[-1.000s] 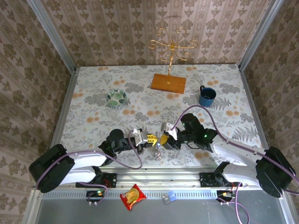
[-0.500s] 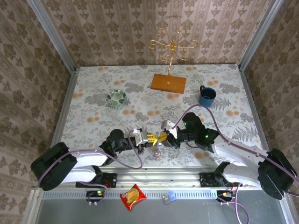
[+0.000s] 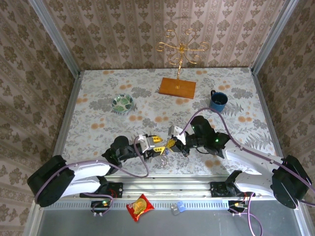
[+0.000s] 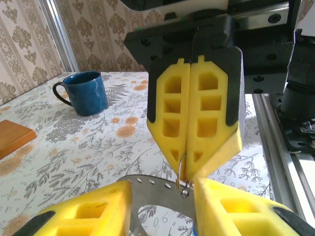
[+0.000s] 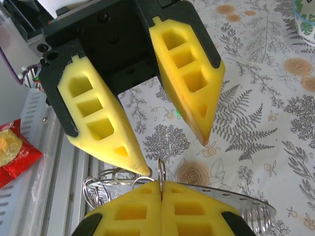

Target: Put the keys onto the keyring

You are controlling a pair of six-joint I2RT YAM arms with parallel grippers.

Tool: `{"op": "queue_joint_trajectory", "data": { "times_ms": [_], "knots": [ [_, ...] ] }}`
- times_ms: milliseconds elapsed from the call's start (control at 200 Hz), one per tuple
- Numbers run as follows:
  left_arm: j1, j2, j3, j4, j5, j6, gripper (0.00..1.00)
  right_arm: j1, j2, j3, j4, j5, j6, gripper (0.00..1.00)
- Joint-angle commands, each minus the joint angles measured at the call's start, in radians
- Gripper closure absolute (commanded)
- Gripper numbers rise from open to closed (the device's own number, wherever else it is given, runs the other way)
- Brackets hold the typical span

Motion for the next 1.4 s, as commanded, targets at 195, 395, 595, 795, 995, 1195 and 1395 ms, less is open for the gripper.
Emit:
{"op": "queue_joint_trajectory", "data": {
  "times_ms": [195,395,595,795,995,1195,1395],
  "knots": [
    [0.013,-0.095,0.132,-0.421,0.049,0.138,0.68,0.026,0.05,0.152,-0.26,0.046,-0.202,1.0],
    [0.014,-0.06,0.201,-0.52,0.098,0.176,0.74,0.046,0.076,0.212,-0.3,0.05,-0.257,1.0],
    [0.024,-0.046,0.227,-0.556,0.131,0.193,0.86,0.075,0.097,0.241,-0.301,0.042,-0.278,1.0],
    [0.03,-0.051,0.218,-0.53,0.159,0.174,1.0,0.055,0.033,0.152,-0.151,0.031,-0.159,0.81],
    [0.032,-0.05,0.118,-0.265,0.153,0.051,1.0,-0.013,-0.085,-0.035,0.083,0.043,0.054,0.68],
    [0.031,0.009,0.078,-0.033,0.159,-0.052,1.0,-0.021,-0.106,-0.122,0.271,0.006,0.211,0.68],
    [0.03,0.072,0.072,0.052,0.225,-0.084,1.0,-0.022,-0.077,-0.139,0.313,0.008,0.219,0.71]
  ]
}}
